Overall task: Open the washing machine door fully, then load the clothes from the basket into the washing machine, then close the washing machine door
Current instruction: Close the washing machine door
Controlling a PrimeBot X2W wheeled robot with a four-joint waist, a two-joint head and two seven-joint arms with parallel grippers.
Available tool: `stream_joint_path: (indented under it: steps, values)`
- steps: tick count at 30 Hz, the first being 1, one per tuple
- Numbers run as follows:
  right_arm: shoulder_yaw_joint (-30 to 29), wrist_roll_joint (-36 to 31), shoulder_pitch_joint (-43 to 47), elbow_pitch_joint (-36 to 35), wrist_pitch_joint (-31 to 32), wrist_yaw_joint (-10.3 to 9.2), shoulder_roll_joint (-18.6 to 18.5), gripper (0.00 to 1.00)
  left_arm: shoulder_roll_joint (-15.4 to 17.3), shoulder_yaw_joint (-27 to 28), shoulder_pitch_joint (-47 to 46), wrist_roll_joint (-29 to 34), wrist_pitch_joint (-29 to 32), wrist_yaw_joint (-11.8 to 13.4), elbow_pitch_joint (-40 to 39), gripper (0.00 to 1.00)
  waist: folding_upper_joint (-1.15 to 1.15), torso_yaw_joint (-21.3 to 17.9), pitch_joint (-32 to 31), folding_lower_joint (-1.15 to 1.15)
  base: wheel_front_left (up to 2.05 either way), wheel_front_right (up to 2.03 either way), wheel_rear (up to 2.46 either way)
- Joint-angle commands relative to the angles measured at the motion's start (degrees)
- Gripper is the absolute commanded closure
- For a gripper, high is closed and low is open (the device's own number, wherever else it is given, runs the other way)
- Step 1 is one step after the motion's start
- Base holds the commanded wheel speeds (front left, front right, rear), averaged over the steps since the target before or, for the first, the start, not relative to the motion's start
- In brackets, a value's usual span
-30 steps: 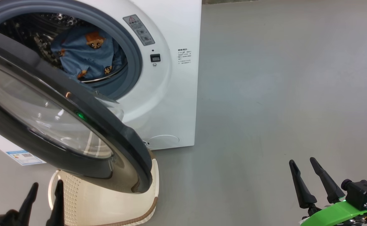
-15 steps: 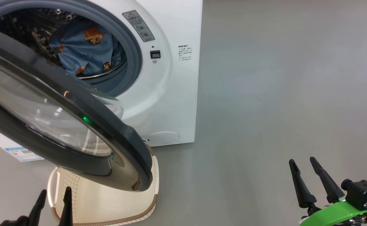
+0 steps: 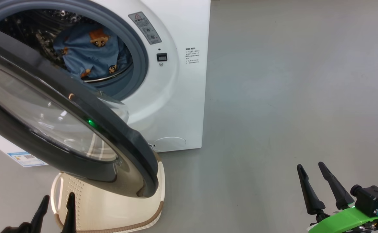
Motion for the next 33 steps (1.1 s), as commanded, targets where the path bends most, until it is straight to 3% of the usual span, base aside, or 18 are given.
stream_joint_path:
  steps: [1,3,5,8,10,20,33]
  values:
    - [0.94,-0.22,0.12,-1.22,-0.29,0.08,-0.59,0.0,0.76,1.86,-1.74,-0.1,-0.37,-0.14,-1.36,0.0,0.0,0.12,-0.1,0.0,0.0,0.0,0.0]
    - [0.96,-0.17,0.14,-1.15,-0.29,0.08,-0.57,0.01,0.7,1.67,-1.71,-0.14,-0.37,-0.14,-1.38,0.0,0.0,0.33,-0.22,0.0,0.0,0.0,0.0]
    - [1.02,-0.12,0.15,-1.04,-0.29,0.08,-0.52,0.51,0.61,1.47,-1.7,-0.18,-0.37,-0.14,-1.36,0.0,0.0,0.61,-0.32,0.0,0.0,0.0,0.0]
    - [1.27,-0.02,-0.02,-0.81,-0.29,0.08,-0.41,0.9,0.43,1.45,-1.64,-0.23,-0.37,-0.14,-1.31,0.0,0.0,1.15,-0.56,0.0,0.0,0.0,0.0]
    - [1.62,0.09,-0.26,-0.78,-0.29,0.08,-0.27,1.0,0.27,1.44,-1.48,-0.22,-0.37,-0.14,-1.27,0.0,0.0,1.63,-0.82,0.0,0.0,0.0,0.0]
    - [4.98,0.05,-2.99,-2.89,-0.29,0.08,0.23,1.0,-1.33,0.77,-1.4,-0.28,-0.37,-0.14,-1.21,0.0,0.0,5.36,-2.23,0.0,0.0,0.0,0.0]
    - [14.22,-1.32,-10.5,-15.49,-0.29,0.08,1.5,1.0,-1.87,0.13,-0.57,-0.1,-0.37,-0.14,-2.66,0.0,0.0,11.36,-4.34,0.0,0.0,0.0,0.0]
